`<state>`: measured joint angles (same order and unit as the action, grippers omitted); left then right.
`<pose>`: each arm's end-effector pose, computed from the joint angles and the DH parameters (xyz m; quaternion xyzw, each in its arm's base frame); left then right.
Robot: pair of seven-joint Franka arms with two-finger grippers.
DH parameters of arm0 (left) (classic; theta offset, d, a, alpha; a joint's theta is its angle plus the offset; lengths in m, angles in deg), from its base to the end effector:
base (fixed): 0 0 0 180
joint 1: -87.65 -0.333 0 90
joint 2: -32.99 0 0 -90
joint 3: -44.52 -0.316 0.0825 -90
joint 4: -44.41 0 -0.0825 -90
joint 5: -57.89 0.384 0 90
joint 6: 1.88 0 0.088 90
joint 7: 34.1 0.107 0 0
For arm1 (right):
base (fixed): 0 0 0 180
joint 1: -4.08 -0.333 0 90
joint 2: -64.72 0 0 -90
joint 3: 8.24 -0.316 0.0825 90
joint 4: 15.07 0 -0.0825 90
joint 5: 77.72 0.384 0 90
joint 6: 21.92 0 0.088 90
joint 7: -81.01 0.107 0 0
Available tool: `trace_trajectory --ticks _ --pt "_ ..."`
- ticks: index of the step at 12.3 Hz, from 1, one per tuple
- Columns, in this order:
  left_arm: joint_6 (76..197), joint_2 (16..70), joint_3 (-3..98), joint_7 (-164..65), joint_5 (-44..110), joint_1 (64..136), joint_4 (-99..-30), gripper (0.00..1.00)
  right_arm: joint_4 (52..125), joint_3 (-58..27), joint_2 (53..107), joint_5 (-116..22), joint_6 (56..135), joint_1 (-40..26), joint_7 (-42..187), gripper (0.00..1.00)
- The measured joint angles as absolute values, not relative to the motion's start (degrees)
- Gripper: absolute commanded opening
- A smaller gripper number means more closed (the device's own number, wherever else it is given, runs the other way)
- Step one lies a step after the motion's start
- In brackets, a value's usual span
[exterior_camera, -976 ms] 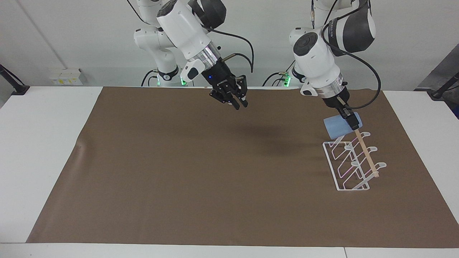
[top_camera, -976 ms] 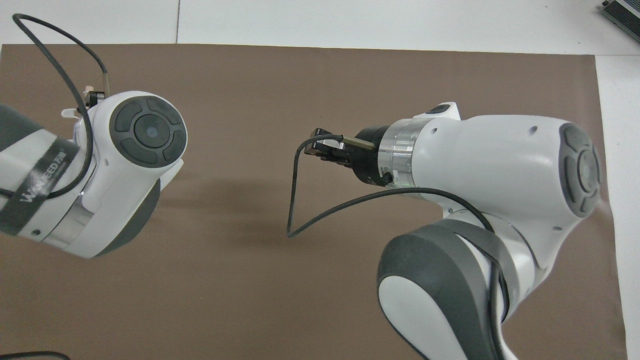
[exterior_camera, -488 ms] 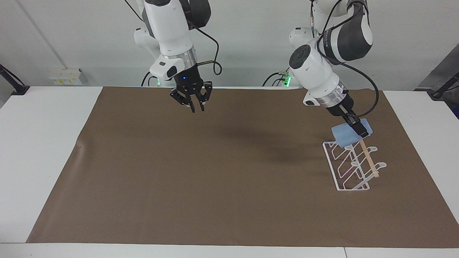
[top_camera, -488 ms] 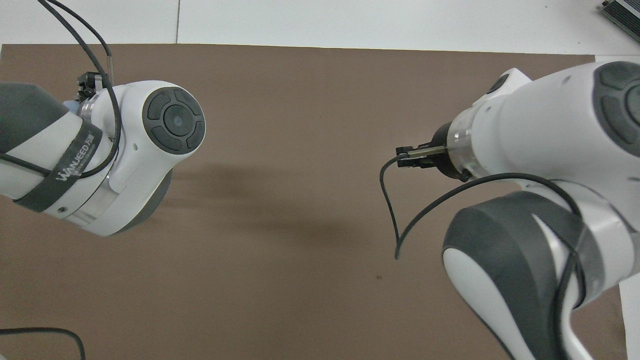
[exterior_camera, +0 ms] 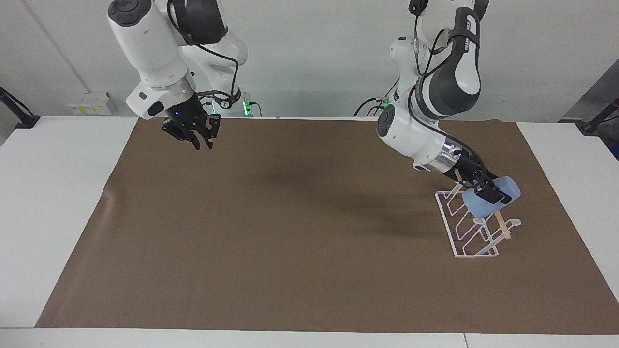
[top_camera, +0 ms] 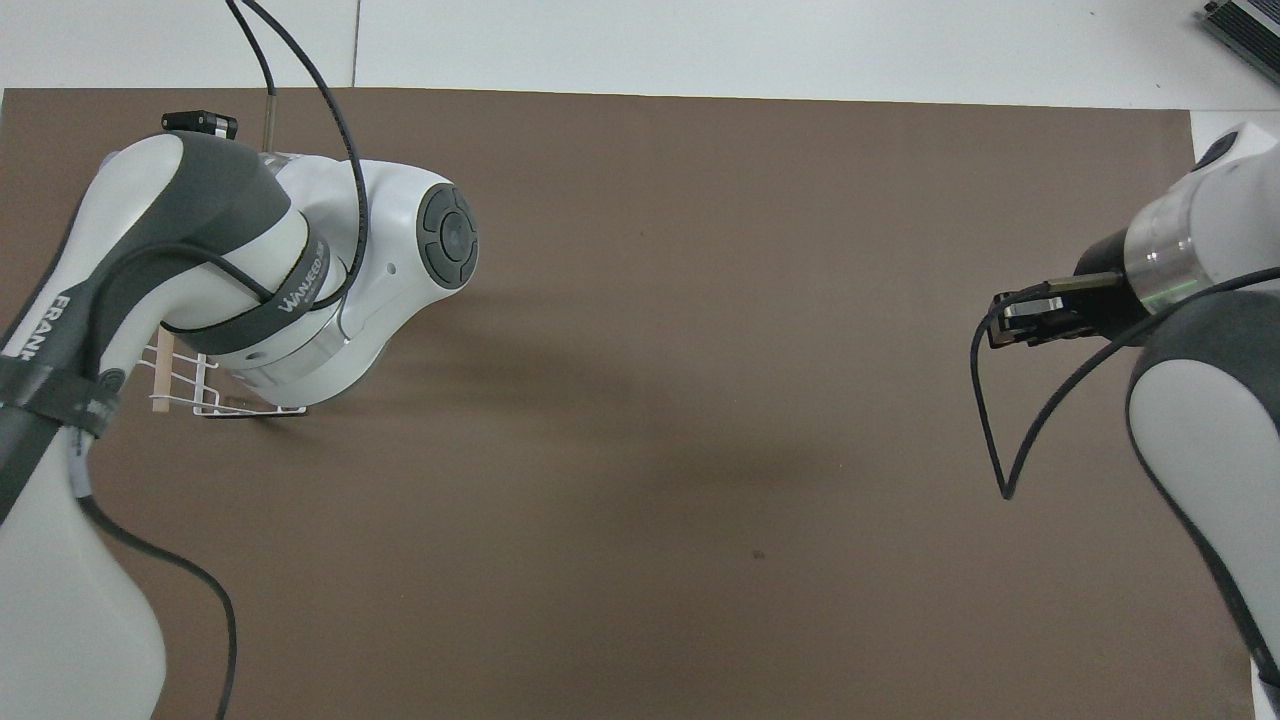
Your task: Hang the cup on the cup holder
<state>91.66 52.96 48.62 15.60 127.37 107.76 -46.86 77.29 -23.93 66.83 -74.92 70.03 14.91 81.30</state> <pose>0.6324 -0.1735 0.4704 -0.5812 0.5897 0.2432 0.5052 0.5640 0.0504 0.5882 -0.9986 -0.0385 0.0226 0.0284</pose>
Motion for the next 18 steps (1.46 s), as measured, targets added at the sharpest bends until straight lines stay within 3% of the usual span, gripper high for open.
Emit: trace_trajectory --ticks 3,5,8,15,18 --pt "90.71 56.33 48.36 15.17 130.81 107.66 -44.26 0.00 77.28 -14.36 66.83 -74.92 68.71 9.69 78.29 0.49" --pt "90.64 56.88 48.20 14.38 131.56 107.65 -44.22 0.00 77.30 -12.49 66.79 -74.92 68.39 7.88 78.29 0.76" --pt "90.39 57.85 47.89 12.91 132.57 107.41 -44.53 0.00 77.69 -10.73 66.68 -74.92 68.36 7.63 78.29 1.00" --pt "90.36 58.33 47.76 9.75 133.06 106.84 -47.58 0.00 77.69 -8.79 66.20 -74.94 70.98 7.47 75.21 1.00" --pt "90.36 58.31 47.96 8.28 133.19 106.85 -49.03 0.00 77.69 -8.81 66.10 -82.14 71.68 5.24 75.35 1.00"
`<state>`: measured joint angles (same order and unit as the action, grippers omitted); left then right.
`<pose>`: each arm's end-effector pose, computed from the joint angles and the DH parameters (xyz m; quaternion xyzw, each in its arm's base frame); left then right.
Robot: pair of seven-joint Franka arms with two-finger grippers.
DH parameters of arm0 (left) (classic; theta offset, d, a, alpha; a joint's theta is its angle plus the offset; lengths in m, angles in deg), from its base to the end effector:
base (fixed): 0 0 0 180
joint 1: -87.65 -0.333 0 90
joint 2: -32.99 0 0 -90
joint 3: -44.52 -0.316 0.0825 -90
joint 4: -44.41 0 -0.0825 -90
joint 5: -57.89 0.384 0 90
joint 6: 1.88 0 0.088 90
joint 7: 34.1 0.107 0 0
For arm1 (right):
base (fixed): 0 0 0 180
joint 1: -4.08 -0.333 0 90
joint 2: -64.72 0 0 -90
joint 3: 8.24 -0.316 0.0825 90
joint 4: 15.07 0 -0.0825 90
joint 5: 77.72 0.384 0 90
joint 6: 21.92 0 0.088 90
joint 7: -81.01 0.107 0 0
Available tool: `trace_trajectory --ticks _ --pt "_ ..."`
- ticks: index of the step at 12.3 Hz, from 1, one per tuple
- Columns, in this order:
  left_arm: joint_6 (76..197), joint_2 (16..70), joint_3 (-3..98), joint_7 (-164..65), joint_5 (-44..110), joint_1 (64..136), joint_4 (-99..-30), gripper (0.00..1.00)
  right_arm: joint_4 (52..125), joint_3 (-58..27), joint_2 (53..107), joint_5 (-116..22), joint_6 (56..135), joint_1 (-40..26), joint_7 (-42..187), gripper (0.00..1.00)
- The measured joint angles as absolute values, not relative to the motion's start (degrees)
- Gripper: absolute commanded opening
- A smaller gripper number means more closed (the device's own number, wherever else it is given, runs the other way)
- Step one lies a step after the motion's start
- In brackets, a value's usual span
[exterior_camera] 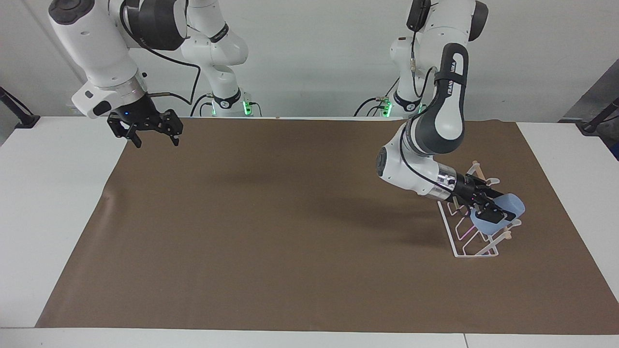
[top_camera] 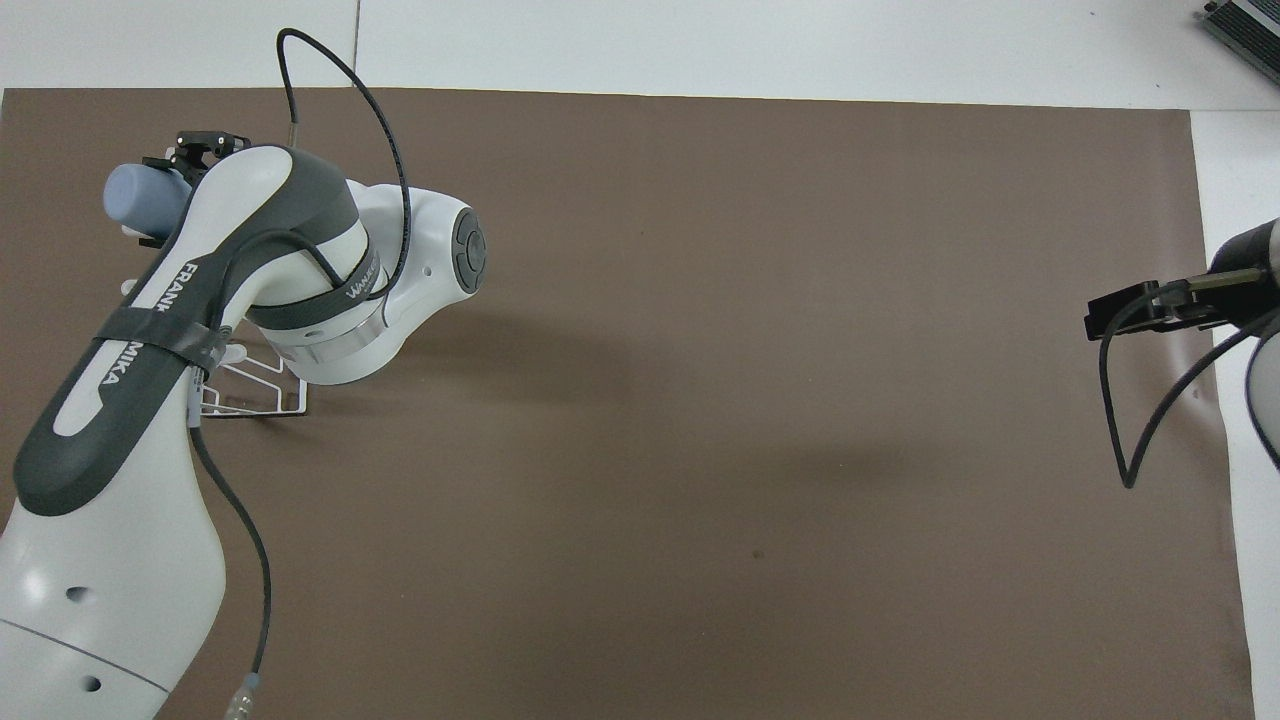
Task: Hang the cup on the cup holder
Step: 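Lower the cup onto a rack hook with the left gripper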
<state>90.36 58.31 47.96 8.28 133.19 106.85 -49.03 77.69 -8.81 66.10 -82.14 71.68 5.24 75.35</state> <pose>0.6438 -0.1541 0.4014 -0.5690 0.5560 0.2773 0.5387 0.5659 -0.0137 0.5940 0.9982 0.0468 -0.0068 0.0380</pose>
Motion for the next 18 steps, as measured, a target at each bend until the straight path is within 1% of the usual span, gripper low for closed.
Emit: trace_trajectory --ticks 1,2,7,12,14,16,18 --pt "90.36 58.31 47.98 8.22 133.20 106.85 -49.05 0.25 77.69 -8.91 66.09 -83.86 71.97 3.92 76.49 1.00" --pt "90.36 58.30 47.98 8.21 133.20 106.85 -49.05 0.99 77.69 -9.11 66.08 -84.46 72.07 3.16 77.65 1.00" --pt "90.06 58.05 47.96 8.20 133.20 106.84 -49.05 1.00 77.69 -8.94 65.99 -84.23 72.17 3.15 78.09 1.00" --pt "88.13 56.98 48.30 7.91 131.99 106.92 -48.76 1.00 77.72 -8.54 65.99 -79.46 72.17 3.78 77.94 1.00" --pt "87.95 53.84 48.13 6.88 124.69 106.76 -47.90 1.00 77.72 -8.30 65.98 -77.01 72.17 4.54 77.93 1.00" --pt "87.97 48.13 47.79 7.05 116.00 104.98 -47.56 1.00 77.72 -8.09 65.96 -76.72 72.16 4.70 77.92 1.00" --pt "86.41 44.64 47.75 7.25 110.87 103.84 -47.52 1.00 77.73 -8.08 65.96 -76.71 72.16 4.70 77.92 1.00"
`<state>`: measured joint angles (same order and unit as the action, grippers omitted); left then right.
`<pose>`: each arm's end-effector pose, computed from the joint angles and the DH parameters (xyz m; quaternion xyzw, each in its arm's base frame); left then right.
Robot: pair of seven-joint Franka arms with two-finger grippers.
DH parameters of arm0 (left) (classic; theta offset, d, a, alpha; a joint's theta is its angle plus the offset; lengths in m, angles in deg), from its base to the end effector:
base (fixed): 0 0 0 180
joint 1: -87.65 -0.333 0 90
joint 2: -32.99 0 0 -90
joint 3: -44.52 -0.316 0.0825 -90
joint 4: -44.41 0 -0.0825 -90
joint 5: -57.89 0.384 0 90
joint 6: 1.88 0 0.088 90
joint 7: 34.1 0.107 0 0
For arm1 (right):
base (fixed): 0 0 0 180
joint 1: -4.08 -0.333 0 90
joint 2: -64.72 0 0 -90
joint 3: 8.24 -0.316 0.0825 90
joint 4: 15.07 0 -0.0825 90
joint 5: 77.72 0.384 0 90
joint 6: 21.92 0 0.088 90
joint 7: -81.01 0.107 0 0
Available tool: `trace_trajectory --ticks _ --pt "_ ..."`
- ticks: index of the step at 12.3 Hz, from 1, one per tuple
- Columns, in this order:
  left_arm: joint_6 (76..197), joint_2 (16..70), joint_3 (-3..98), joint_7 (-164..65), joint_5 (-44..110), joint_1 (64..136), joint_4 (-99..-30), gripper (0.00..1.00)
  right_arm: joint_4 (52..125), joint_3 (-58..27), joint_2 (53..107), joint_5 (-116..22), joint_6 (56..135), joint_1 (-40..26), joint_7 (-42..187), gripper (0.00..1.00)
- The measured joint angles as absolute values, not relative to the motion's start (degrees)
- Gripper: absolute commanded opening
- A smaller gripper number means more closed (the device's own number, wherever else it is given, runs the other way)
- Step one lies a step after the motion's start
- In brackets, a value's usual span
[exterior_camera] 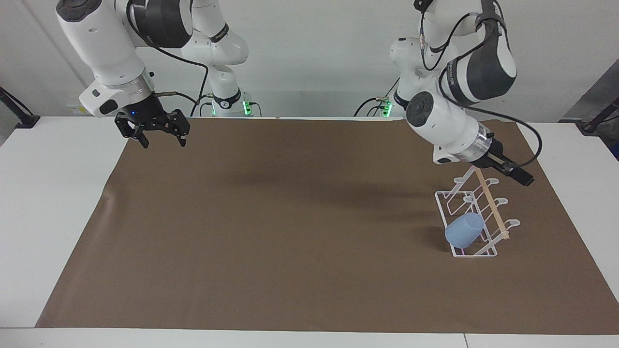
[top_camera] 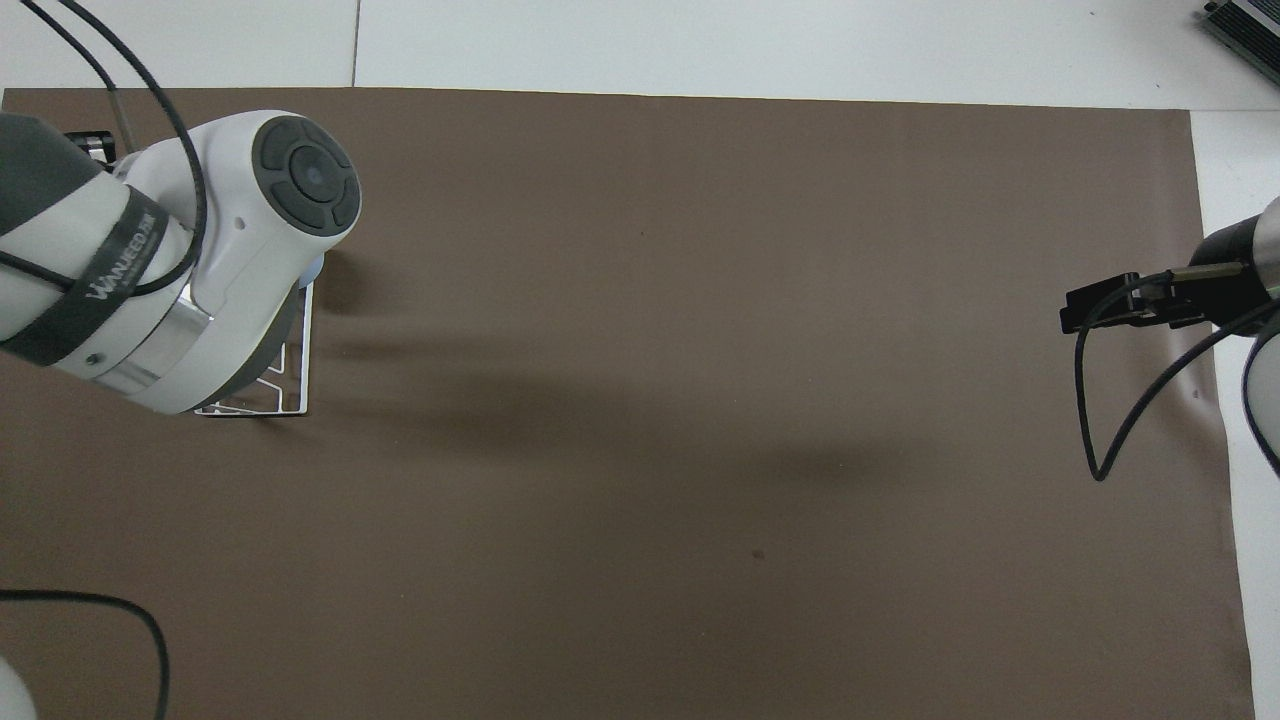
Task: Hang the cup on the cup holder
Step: 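Lower the cup onto a rack hook with the left gripper, then open the left gripper and draw it back from the rack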
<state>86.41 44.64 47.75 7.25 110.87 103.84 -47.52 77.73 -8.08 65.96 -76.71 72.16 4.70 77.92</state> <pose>0.5997 -0.1155 0.5310 -0.7440 0.4898 0.2002 0.4079 0.5662 -0.0059 0.5955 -0.9998 -0.0195 -0.0006 0.0087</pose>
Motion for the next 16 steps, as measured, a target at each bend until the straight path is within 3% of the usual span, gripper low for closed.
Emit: trace_trajectory --ticks 7,16 --pt "84.93 34.46 47.28 6.53 83.01 92.42 -46.97 1.00 77.73 -8.07 65.94 -76.70 72.16 4.70 77.92 1.00" --pt "83.08 31.43 47.89 -30.00 61.94 91.10 -46.98 1.00 77.74 -8.07 65.94 -76.70 72.16 4.70 77.92 1.00"
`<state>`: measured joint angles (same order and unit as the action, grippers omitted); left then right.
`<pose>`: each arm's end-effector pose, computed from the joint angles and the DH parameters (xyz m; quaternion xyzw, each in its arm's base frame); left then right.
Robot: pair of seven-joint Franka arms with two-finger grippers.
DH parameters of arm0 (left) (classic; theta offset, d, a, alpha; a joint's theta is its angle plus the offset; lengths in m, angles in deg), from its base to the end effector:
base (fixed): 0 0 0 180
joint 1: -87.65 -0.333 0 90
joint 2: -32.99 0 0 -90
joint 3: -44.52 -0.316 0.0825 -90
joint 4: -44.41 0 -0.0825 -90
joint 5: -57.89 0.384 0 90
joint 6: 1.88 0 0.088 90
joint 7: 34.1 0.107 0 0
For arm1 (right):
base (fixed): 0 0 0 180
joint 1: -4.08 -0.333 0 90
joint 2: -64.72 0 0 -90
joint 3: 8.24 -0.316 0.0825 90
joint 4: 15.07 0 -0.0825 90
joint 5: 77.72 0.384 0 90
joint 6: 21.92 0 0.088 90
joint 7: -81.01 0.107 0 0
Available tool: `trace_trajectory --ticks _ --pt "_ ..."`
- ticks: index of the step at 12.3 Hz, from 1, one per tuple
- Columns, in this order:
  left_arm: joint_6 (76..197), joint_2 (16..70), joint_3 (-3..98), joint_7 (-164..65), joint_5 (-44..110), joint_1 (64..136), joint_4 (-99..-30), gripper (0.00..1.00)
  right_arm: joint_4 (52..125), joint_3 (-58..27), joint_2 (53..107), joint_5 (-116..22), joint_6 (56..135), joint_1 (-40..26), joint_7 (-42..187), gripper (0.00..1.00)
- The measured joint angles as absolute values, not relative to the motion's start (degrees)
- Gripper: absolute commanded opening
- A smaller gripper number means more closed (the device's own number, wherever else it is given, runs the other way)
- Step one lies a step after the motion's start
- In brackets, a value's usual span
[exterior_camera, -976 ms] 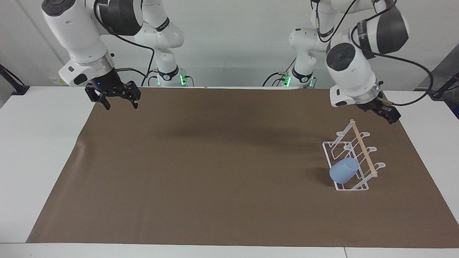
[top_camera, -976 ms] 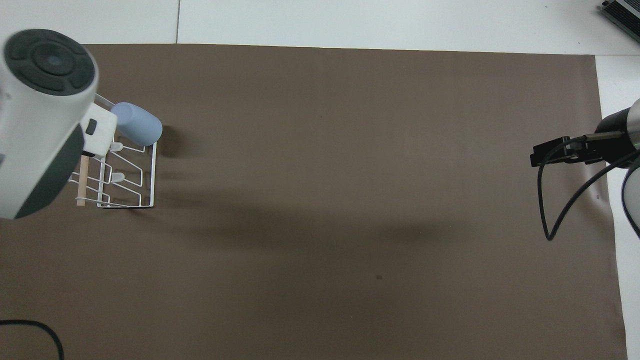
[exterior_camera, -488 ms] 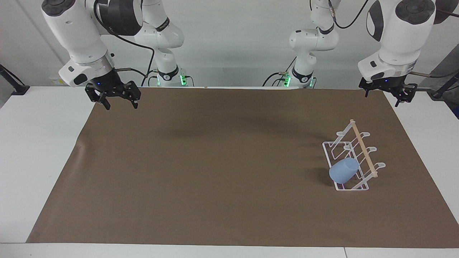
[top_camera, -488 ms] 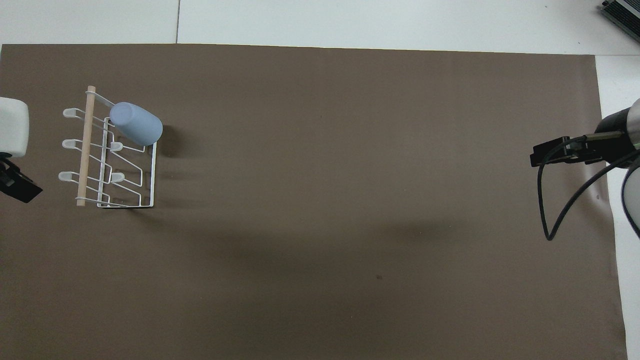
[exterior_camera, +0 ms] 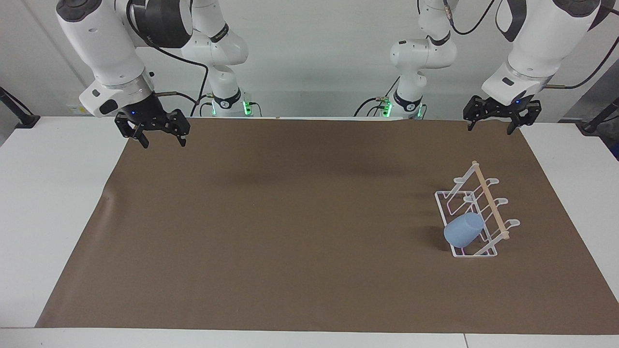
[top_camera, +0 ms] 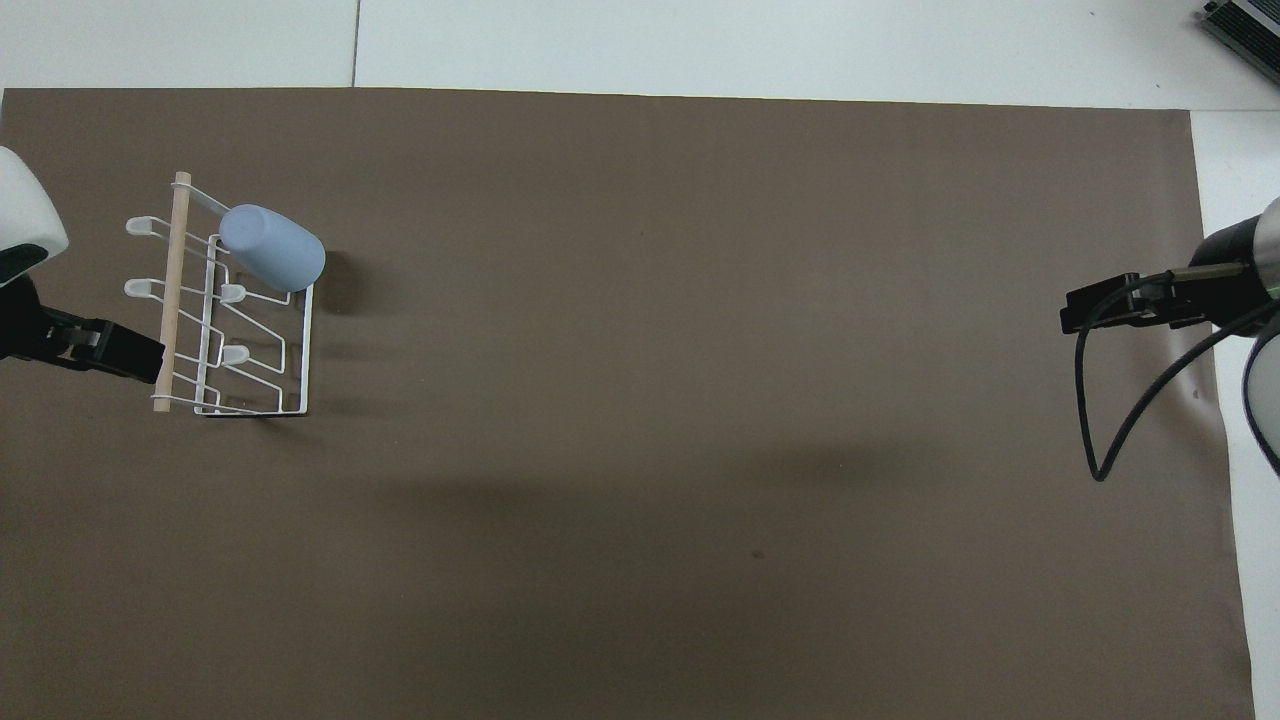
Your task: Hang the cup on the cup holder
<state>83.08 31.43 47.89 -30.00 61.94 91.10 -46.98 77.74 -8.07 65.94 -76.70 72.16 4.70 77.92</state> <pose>0.5333 -0.0561 0.6210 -0.9941 0.0934 0.0416 0.0371 0.5661 -0.0060 0.5956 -0.9998 -0.0194 -0.0007 0.0088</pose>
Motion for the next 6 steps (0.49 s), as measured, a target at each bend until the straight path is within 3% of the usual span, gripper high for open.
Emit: trace_trajectory --ticks 6 --pt "83.49 31.41 47.82 -35.13 58.19 91.07 -46.47 1.00 77.75 -8.07 65.94 -76.70 72.16 4.70 77.92 1.00"
